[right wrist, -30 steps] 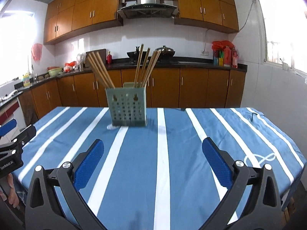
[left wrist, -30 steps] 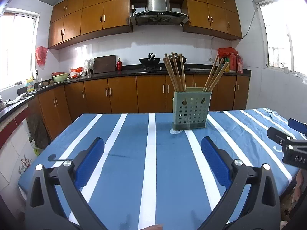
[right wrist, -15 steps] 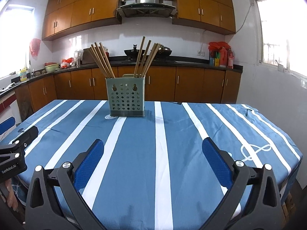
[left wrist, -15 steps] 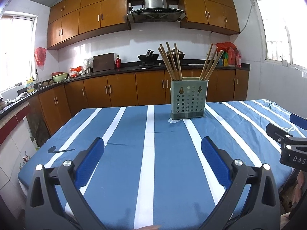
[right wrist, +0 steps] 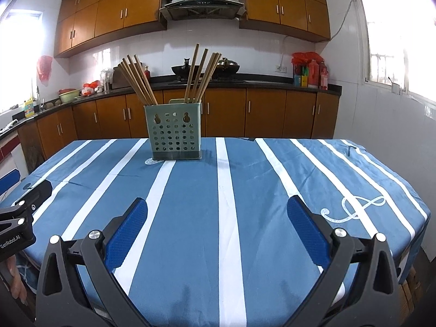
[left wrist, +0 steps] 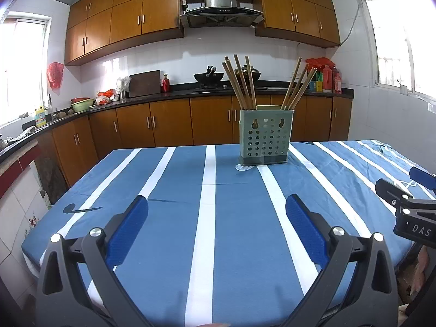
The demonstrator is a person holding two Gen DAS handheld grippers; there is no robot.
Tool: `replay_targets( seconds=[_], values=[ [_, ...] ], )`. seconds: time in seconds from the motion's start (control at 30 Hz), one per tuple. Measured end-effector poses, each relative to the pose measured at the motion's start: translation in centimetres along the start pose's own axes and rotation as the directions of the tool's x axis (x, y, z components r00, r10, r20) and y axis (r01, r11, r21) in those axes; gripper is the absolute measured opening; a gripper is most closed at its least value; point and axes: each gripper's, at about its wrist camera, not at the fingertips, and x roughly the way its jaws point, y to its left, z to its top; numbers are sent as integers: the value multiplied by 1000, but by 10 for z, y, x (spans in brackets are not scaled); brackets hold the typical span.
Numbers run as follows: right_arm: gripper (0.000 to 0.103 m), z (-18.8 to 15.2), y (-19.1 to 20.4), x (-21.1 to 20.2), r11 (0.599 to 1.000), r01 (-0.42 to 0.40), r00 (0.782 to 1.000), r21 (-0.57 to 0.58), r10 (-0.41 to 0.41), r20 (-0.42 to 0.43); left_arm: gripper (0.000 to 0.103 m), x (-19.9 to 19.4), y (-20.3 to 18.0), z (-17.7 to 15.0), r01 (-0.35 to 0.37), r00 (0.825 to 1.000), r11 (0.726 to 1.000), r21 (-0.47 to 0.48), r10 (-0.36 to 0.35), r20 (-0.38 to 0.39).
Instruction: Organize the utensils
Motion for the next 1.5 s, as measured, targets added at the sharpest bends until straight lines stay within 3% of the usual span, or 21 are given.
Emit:
replay_targets(
  seconds=[1.5],
  values=[
    [101, 0, 2, 1, 1000, 0, 1000, 5, 1, -5, 99, 1, -2, -1, 4, 1000, 1000, -6, -4, -7]
  ],
)
